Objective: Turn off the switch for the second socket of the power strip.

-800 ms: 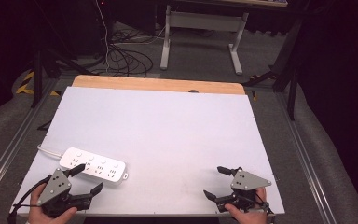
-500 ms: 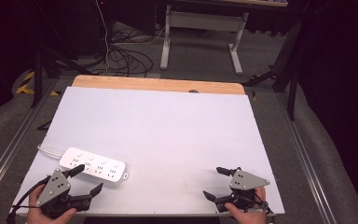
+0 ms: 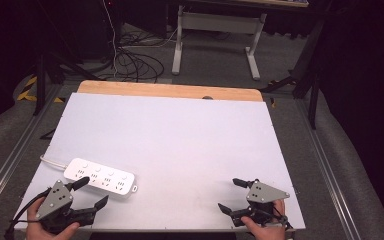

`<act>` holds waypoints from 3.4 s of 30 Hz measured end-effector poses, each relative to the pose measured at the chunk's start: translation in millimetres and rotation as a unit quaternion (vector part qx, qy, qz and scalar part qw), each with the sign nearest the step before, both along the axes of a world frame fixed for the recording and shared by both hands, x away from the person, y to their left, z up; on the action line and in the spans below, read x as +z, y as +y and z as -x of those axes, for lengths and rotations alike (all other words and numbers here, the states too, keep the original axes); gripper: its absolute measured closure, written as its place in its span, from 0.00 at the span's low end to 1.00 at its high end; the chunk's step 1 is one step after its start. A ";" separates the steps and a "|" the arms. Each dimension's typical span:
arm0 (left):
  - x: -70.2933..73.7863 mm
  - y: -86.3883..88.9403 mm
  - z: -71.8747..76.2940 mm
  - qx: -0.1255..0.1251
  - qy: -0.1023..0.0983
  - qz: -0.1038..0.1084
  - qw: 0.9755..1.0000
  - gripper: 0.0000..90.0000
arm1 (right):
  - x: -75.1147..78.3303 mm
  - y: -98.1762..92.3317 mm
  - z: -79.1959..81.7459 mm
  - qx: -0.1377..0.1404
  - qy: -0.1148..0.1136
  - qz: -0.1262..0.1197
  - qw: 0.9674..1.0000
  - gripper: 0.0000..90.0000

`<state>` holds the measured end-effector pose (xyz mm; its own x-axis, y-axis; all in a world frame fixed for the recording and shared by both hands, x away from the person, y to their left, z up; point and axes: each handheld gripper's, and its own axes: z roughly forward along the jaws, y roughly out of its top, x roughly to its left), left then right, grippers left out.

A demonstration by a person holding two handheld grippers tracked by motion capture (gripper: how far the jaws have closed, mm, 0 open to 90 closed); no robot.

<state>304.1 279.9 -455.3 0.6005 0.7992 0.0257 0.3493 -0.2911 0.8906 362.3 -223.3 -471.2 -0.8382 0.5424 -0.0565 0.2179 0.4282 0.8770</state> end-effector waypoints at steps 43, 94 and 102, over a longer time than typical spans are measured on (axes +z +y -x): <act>39.5 9.0 -17.3 0.000 0.021 -0.010 1.000 0.56 | -3.2 3.7 -2.2 0.006 0.012 0.008 1.000 0.14; 17.9 22.8 -91.6 0.049 0.169 -0.048 0.983 1.00 | -4.4 4.3 -3.2 0.014 0.016 0.013 1.000 0.16; 12.1 21.5 -97.2 0.056 0.172 -0.073 0.981 1.00 | -5.2 3.8 -4.0 0.014 0.019 0.012 1.000 0.16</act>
